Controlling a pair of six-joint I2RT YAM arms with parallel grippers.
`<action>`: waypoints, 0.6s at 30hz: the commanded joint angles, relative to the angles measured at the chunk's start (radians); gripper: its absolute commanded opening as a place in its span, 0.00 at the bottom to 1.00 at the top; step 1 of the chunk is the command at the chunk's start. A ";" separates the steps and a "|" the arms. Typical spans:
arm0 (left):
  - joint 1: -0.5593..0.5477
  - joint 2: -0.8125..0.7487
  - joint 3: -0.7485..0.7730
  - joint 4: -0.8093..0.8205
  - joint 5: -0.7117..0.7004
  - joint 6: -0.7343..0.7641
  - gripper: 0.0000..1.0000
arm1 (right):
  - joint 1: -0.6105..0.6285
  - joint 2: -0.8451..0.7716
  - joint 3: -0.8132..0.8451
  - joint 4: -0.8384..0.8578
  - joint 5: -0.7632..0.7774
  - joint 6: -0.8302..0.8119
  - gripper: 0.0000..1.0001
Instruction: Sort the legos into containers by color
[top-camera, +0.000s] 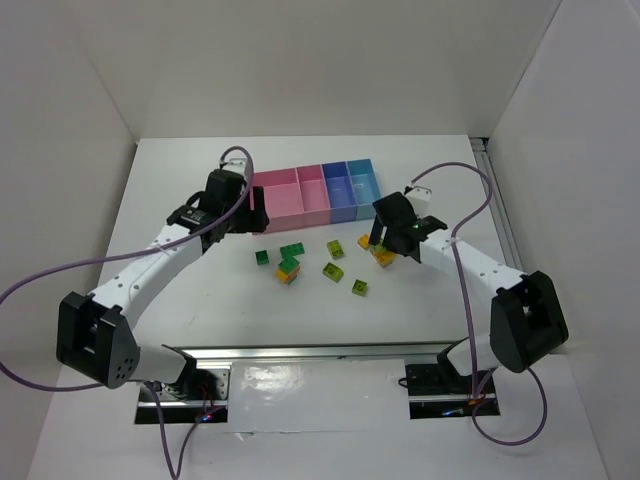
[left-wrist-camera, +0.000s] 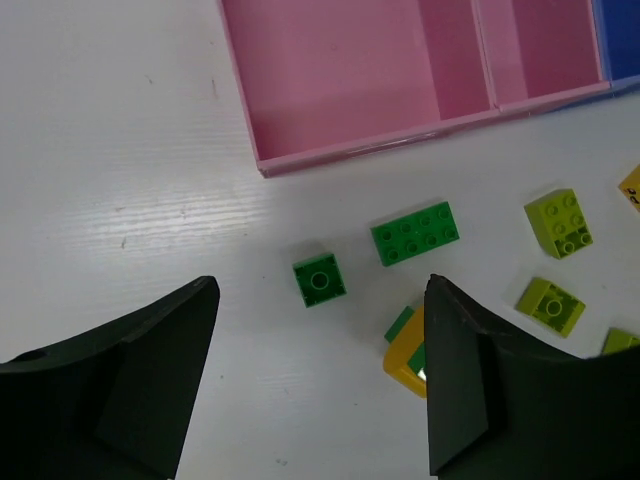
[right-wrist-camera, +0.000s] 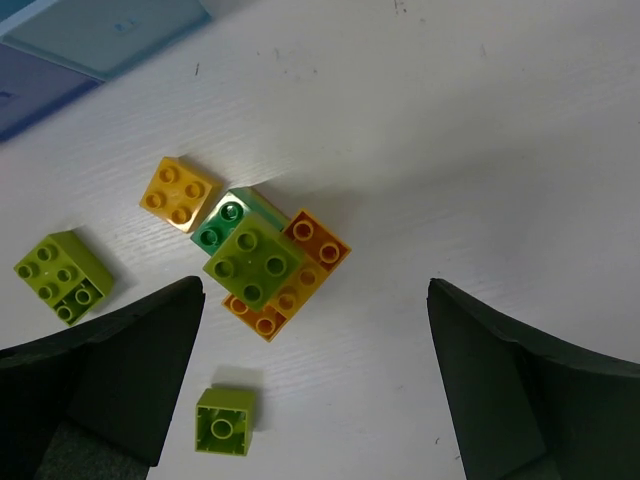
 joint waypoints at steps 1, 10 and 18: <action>-0.006 0.014 0.011 -0.034 0.057 0.023 0.85 | 0.019 -0.030 -0.029 0.075 -0.001 0.007 1.00; -0.006 0.061 0.036 -0.084 0.080 -0.075 0.96 | 0.019 -0.050 -0.038 0.076 -0.010 0.016 1.00; -0.006 0.161 -0.030 -0.043 0.100 -0.141 0.95 | 0.028 -0.070 -0.047 0.066 -0.006 0.026 1.00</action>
